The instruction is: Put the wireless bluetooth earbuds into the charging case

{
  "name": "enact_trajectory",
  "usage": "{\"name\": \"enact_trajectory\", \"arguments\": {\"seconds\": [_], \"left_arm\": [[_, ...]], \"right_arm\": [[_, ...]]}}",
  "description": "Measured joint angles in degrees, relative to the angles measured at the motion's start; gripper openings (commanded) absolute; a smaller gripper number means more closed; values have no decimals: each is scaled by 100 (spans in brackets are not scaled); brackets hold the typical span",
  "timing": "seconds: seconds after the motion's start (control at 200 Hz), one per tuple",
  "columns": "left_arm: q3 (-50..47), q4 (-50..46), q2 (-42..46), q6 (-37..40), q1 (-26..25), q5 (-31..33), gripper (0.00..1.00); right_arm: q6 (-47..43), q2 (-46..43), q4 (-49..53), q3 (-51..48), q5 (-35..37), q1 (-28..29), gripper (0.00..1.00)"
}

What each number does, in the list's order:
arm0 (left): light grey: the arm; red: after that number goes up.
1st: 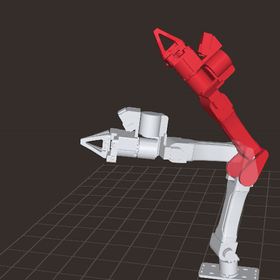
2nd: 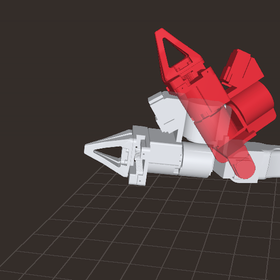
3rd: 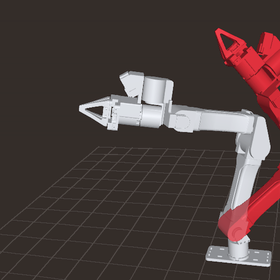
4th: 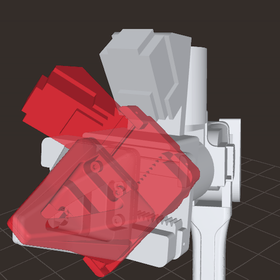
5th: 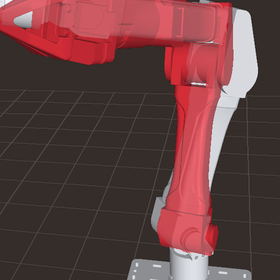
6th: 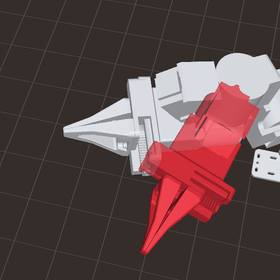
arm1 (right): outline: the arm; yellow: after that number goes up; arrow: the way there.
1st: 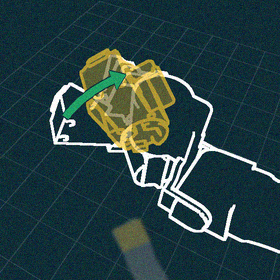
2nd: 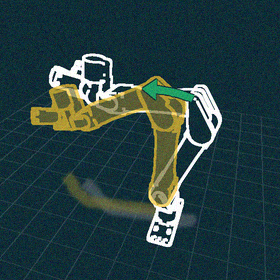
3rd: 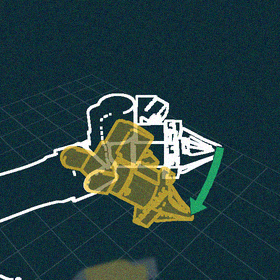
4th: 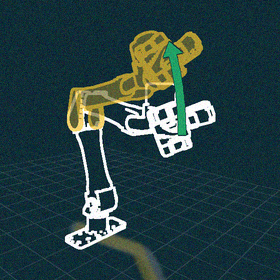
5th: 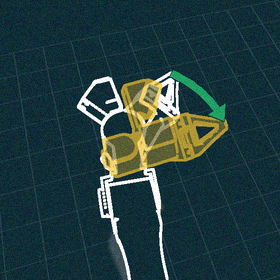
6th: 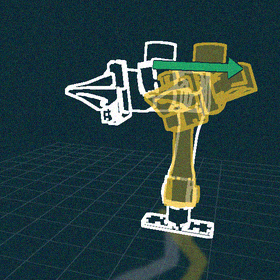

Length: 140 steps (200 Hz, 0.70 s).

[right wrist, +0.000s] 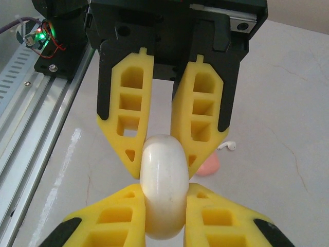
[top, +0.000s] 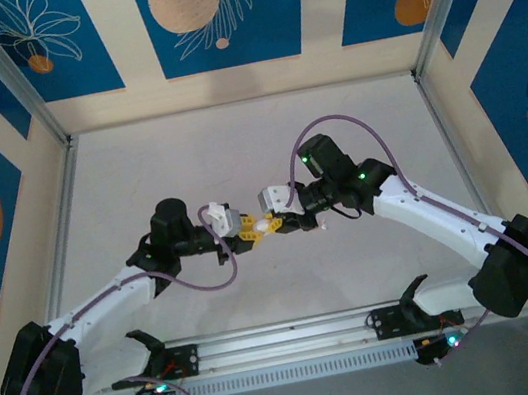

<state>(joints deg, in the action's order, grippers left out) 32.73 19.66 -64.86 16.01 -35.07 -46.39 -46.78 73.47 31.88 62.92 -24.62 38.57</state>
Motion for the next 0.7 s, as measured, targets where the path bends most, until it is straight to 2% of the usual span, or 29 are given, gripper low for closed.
{"name": "enact_trajectory", "arguments": {"seconds": [0.07,0.145,0.385,0.7], "left_arm": [[0,46,0,2,0,17,16],[0,46,0,0,0,17,16],[0,87,0,-4,7,164,16],[-13,232,22,-72,-26,90,16]], "right_arm": [[2,0,-37,0,7,7,40],[68,0,-157,0,48,4,43],[435,-28,-426,-4,42,-203,44],[1038,-94,-1099,-15,79,-782,46]]}}
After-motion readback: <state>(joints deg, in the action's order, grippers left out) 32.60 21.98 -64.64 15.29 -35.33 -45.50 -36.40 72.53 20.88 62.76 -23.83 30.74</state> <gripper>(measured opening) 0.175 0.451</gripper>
